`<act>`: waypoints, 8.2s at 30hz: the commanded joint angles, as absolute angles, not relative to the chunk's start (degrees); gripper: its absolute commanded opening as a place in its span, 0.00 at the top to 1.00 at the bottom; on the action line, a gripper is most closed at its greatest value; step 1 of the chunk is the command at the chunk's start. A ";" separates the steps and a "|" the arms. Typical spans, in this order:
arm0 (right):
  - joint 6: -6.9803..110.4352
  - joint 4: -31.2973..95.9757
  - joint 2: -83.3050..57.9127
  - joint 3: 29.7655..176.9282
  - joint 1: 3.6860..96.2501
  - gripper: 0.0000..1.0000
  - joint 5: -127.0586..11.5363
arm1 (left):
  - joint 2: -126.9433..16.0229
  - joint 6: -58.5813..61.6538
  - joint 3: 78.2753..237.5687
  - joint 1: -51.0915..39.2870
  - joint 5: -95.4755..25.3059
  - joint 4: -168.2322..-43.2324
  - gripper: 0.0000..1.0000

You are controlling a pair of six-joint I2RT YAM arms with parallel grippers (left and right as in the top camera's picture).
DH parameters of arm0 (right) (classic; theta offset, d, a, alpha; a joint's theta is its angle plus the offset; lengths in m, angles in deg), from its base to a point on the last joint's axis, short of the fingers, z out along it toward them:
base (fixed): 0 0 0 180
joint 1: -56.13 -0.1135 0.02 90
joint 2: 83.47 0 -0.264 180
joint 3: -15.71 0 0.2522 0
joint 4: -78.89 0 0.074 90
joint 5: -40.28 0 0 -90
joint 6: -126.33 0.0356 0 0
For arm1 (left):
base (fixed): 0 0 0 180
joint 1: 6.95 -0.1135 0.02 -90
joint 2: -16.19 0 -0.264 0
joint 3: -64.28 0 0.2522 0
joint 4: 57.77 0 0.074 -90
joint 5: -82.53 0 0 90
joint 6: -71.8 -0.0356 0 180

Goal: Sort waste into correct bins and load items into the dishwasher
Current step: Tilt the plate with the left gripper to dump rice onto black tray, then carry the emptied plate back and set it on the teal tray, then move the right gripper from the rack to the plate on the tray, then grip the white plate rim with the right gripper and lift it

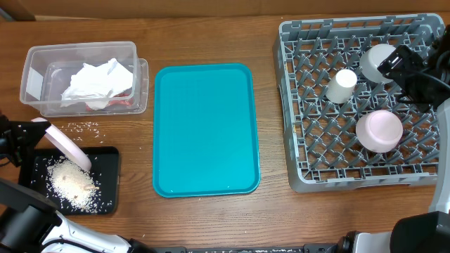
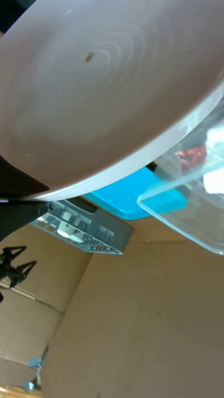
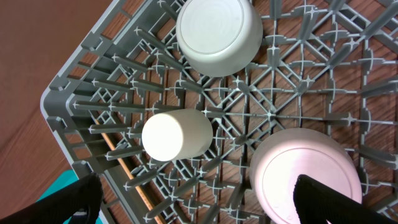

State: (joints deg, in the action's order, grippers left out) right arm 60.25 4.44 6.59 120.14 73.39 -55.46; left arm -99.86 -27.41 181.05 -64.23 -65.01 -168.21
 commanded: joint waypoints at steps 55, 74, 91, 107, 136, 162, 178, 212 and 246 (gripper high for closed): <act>60.12 4.72 5.26 121.41 73.52 0.00 -55.32 | -69.87 -27.19 168.61 -60.77 -65.31 -168.36 0.96; 60.12 4.72 5.26 121.41 73.52 0.00 -55.30 | -69.81 -0.18 168.61 -10.94 -42.23 -151.69 0.96; 60.12 4.72 5.26 121.41 73.52 0.00 -55.32 | -88.74 19.91 168.59 29.76 0.78 -131.88 0.96; 60.12 4.72 5.26 121.41 73.52 0.00 -55.32 | -94.68 13.70 174.90 30.02 4.32 -138.27 0.55; 62.28 9.51 5.26 121.41 73.52 0.00 -70.73 | -94.29 16.52 203.43 -26.81 -2.26 -168.34 0.00; 60.58 25.60 32.30 120.49 19.66 0.13 -45.90 | -94.29 16.54 203.43 -31.20 -0.46 -168.12 0.00; 68.36 23.78 39.88 120.38 19.44 0.51 -48.96 | -94.29 16.52 203.43 -31.20 -0.46 -168.12 0.00; 54.44 16.66 35.51 124.23 20.32 0.42 -61.62 | -94.29 16.54 203.43 -31.20 -0.46 -168.12 0.00; 58.02 18.43 40.10 118.61 16.60 0.71 -57.73 | -94.29 16.52 203.43 -31.20 -0.46 -168.12 0.00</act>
State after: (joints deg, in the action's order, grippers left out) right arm 57.04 18.58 38.96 119.42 16.67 -58.25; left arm -94.75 15.99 202.29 -31.07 -1.25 -167.99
